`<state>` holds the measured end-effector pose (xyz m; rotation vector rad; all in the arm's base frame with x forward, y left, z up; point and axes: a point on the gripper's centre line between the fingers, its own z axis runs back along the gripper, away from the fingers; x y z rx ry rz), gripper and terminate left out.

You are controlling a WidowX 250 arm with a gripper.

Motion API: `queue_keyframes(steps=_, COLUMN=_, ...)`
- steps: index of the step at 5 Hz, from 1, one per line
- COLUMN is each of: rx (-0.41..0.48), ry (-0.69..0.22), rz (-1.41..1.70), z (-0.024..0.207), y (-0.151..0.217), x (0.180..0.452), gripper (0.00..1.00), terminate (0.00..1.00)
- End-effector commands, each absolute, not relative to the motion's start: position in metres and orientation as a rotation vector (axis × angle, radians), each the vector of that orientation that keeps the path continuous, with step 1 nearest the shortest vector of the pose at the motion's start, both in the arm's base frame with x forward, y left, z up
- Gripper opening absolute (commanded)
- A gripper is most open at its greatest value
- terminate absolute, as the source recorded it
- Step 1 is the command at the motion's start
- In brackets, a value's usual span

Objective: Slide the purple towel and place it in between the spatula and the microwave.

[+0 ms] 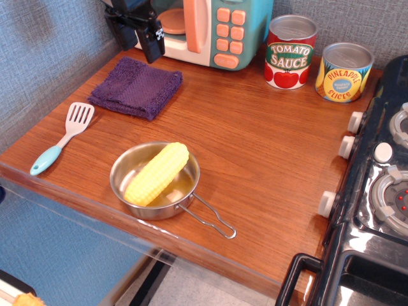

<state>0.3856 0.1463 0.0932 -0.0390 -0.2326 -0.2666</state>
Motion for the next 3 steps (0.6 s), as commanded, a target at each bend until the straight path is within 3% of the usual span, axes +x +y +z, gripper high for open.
queue_keyframes(steps=1, rx=0.051, ry=-0.267, rz=-0.239, z=0.1231, y=0.1391, x=0.3628, gripper=1.0, terminate=0.0)
queue_keyframes(steps=2, rx=0.051, ry=-0.267, rz=-0.239, z=0.1231, y=0.1391, x=0.3628, gripper=1.0, terminate=0.0)
queue_keyframes(steps=3, rx=0.051, ry=-0.267, rz=-0.239, z=0.1231, y=0.1391, x=0.3628, gripper=1.0, terminate=1.0)
